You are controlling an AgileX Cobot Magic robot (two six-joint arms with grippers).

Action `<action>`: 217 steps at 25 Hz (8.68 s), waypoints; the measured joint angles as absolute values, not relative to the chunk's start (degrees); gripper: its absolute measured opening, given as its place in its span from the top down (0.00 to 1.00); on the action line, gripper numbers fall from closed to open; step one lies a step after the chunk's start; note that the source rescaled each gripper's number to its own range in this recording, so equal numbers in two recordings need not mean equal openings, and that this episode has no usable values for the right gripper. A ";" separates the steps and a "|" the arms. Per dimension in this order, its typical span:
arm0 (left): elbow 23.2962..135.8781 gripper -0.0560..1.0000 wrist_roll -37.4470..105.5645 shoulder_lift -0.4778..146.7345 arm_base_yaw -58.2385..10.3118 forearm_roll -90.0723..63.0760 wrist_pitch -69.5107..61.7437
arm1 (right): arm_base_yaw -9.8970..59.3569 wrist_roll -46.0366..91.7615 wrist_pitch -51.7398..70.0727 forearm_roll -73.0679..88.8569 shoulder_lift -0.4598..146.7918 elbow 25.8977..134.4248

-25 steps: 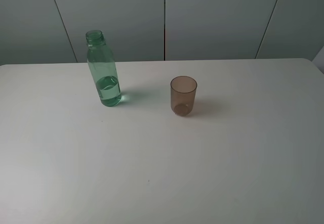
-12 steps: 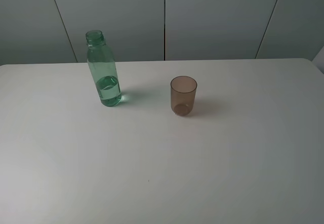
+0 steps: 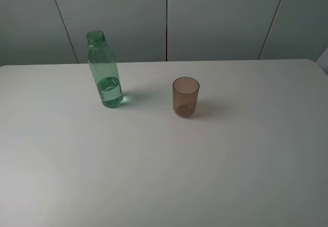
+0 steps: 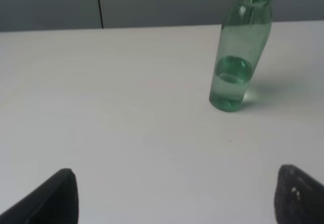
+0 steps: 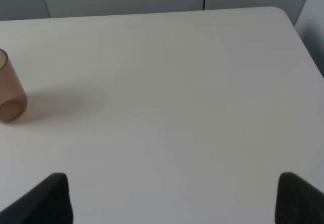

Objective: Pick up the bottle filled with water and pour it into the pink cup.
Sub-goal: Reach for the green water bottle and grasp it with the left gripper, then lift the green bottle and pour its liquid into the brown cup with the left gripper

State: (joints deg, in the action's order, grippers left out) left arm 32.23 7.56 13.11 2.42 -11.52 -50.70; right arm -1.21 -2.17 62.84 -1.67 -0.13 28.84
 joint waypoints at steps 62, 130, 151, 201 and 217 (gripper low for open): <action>24.78 0.02 11.33 84.96 -17.10 -5.94 16.12 | -1.21 -2.17 62.84 -1.67 -0.13 28.84; 42.89 0.02 0.37 112.73 -20.47 5.92 45.36 | -1.21 -2.17 62.84 -1.67 -0.13 28.84; 46.53 0.02 0.54 116.62 -21.11 5.45 44.67 | -1.21 -2.17 62.84 -1.67 -0.13 28.84; 69.56 0.92 43.10 117.00 -31.69 0.46 24.64 | -1.21 -2.17 62.84 -0.93 -0.13 28.84; 71.57 0.92 76.92 118.15 -33.88 -15.95 24.46 | -1.21 -2.17 62.84 -0.93 -0.13 28.84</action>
State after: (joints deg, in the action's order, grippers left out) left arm 71.57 76.92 118.15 -33.88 -15.95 24.46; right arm -1.21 -2.17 62.84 -0.93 -0.13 28.84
